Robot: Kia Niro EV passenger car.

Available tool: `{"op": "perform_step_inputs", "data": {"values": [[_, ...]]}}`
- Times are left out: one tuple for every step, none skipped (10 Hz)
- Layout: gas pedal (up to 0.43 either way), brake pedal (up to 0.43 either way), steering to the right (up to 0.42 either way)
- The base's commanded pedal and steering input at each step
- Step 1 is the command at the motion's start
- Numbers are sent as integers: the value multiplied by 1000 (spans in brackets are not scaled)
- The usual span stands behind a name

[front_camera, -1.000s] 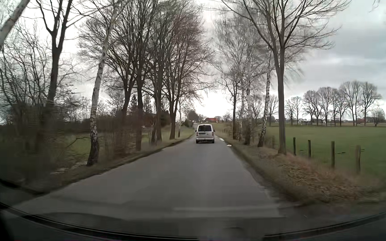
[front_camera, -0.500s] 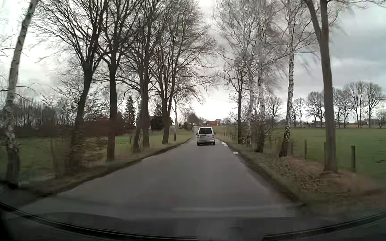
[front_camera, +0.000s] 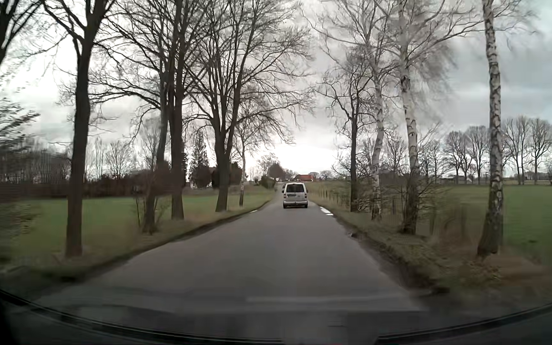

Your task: Follow the waypoints while adhering to traffic rules and regulations

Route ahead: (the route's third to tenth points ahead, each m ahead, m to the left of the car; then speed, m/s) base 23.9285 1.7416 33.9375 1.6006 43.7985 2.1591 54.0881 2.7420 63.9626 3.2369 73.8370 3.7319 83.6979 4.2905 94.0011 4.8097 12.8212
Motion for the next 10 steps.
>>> {"op": "perform_step_inputs", "data": {"values": [[197,0,0],[197,0,0],[197,0,0],[197,0,-5],[197,0,-6],[197,0,-5],[197,0,-5],[197,0,-5],[197,0,-5],[197,0,-5]]}}
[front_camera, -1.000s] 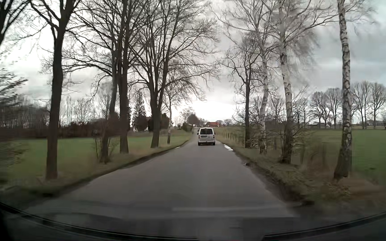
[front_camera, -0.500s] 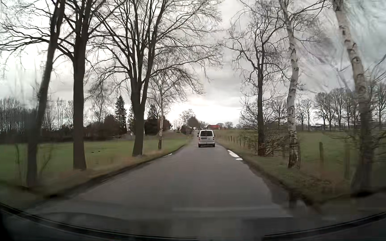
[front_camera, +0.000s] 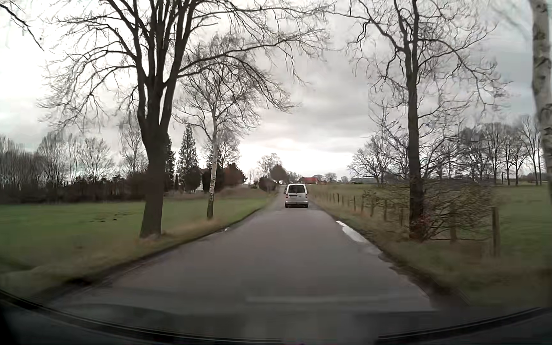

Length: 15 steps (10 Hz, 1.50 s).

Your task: Follow the waypoints while adhering to traffic rules and regulations

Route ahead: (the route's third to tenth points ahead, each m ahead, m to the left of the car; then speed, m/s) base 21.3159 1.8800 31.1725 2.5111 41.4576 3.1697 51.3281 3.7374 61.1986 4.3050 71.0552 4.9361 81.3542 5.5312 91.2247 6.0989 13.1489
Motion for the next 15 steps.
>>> {"op": "perform_step_inputs", "data": {"values": [[197,0,-5],[197,0,-5],[197,0,-5],[197,0,-5],[197,0,-5],[197,0,-5],[197,0,-5],[197,0,-5],[197,0,-5],[197,0,-4],[209,0,-4],[209,0,-4],[209,0,-4],[209,0,-3],[209,0,-2]]}}
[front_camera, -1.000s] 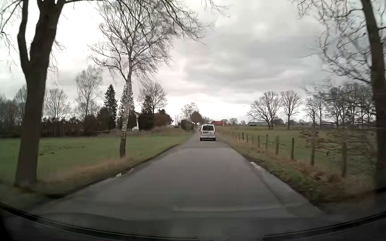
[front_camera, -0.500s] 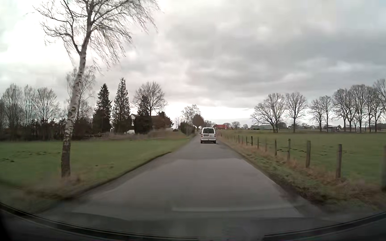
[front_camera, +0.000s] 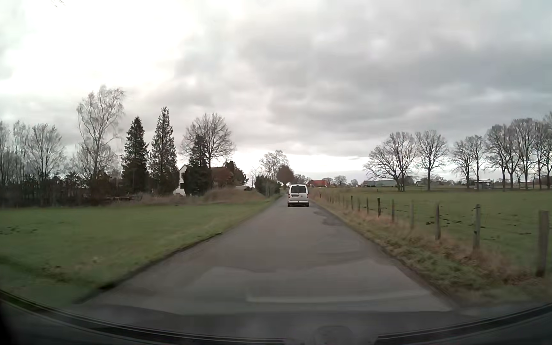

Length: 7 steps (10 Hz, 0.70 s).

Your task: Follow the waypoints while adhering to traffic rules and regulations

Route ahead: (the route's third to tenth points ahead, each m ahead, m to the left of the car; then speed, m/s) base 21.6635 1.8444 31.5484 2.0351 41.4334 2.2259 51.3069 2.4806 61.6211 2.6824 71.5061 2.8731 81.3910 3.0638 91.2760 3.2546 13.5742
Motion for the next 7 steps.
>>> {"op": "perform_step_inputs", "data": {"values": [[209,0,-2],[209,0,-1],[197,0,-1],[197,0,-1],[197,0,-2],[197,0,-1],[197,0,-1]]}}
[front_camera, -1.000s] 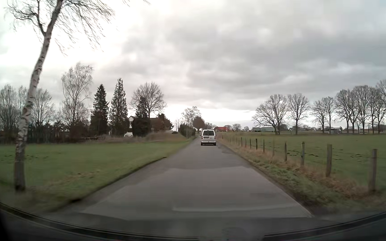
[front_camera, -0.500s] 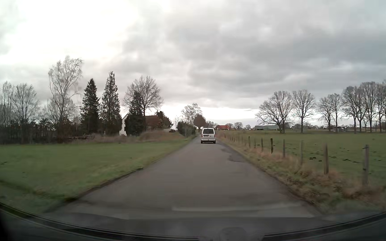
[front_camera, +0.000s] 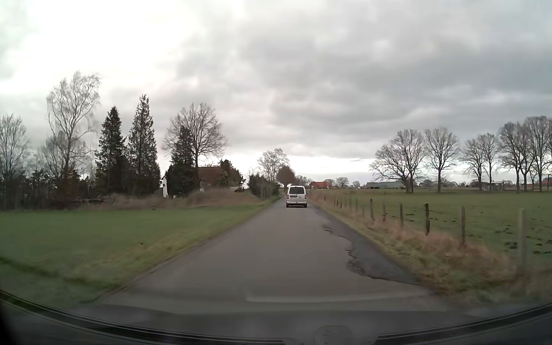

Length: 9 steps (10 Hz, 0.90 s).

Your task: Follow the waypoints while adhering to traffic rules and regulations

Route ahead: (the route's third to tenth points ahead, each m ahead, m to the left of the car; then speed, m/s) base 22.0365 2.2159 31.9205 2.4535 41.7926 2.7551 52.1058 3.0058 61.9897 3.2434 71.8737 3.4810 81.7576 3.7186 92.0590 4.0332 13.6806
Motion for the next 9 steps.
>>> {"op": "perform_step_inputs", "data": {"values": [[197,0,-2],[197,0,-1],[197,0,-1],[197,0,-1],[197,0,0],[197,0,-1],[197,0,-1],[197,0,-3],[197,0,-3]]}}
